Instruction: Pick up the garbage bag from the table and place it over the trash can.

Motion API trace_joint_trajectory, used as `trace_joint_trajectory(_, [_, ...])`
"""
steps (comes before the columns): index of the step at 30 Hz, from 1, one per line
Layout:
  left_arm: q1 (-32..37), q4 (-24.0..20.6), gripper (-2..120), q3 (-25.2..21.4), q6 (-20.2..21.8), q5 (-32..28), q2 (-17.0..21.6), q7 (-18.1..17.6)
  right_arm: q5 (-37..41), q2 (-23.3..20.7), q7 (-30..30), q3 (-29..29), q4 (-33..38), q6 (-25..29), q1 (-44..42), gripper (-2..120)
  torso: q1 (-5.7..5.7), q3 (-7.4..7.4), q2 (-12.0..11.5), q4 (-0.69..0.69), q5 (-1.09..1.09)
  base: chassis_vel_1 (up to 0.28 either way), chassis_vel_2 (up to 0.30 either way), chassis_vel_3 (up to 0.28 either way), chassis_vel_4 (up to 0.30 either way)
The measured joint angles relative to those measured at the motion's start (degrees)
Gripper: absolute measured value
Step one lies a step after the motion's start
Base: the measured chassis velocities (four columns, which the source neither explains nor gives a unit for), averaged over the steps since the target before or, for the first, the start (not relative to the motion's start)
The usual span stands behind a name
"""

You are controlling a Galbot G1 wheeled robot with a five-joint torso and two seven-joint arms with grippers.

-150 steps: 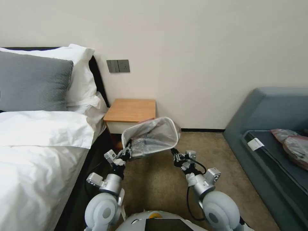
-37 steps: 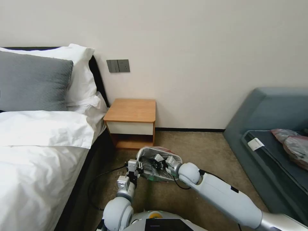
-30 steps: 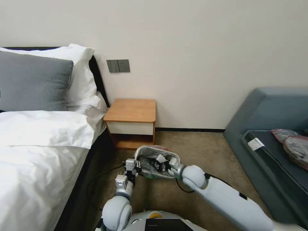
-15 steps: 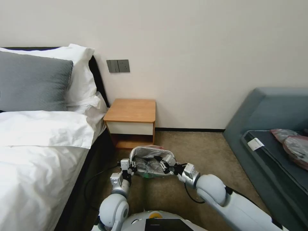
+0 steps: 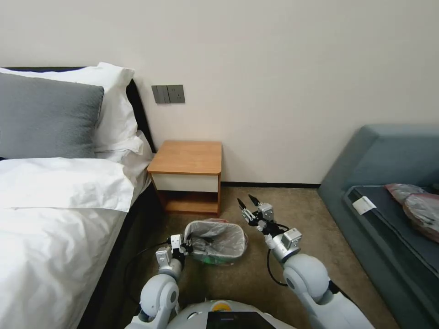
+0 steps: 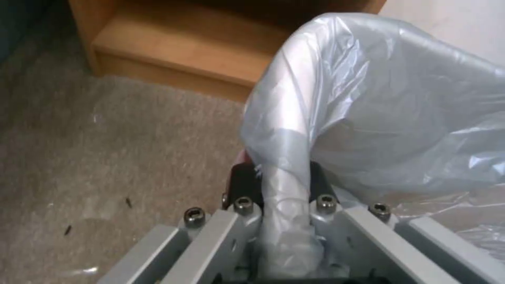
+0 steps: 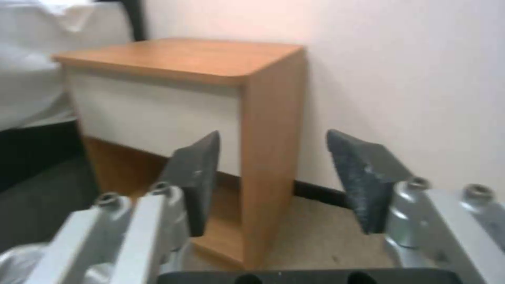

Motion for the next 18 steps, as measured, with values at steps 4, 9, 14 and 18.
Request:
trace_joint_trajectory(4, [-0.4, 2.0, 3, -0.2, -0.2, -0.7, 0.0, 1.1, 1.2, 4.6, 1.5, 4.0, -1.2, 0.8, -1.2, 71, 0.00, 0.00, 0.0, -0.02, 0.00, 0.000, 0.000, 0.000, 0.000])
trace_joint_trajectory(9, [-0.4, 3.0, 3, 0.0, -0.3, -1.1, 0.0, 2.0, 1.7, 5.6, 1.6, 5.4, -1.6, 1.7, -2.1, 87, 0.00, 0.00, 0.0, -0.02, 0.00, 0.000, 0.000, 0.000, 0.000])
trace_joint_trajectory(14, [-0.4, 4.1, 3, 0.1, -0.7, -2.6, 0.0, 2.5, 2.1, 6.1, 1.5, 5.3, -1.7, 1.9, -1.6, 100, 0.00, -0.01, 0.0, -0.01, 0.01, 0.000, 0.000, 0.000, 0.000])
trace_joint_trajectory(18, [-0.3, 4.4, 2, 0.2, -0.9, -2.6, 0.1, 2.6, 2.1, 6.4, 1.1, 4.8, -1.5, 1.7, -1.2, 100, 0.00, -0.01, 0.0, -0.01, 0.01, 0.000, 0.000, 0.000, 0.000])
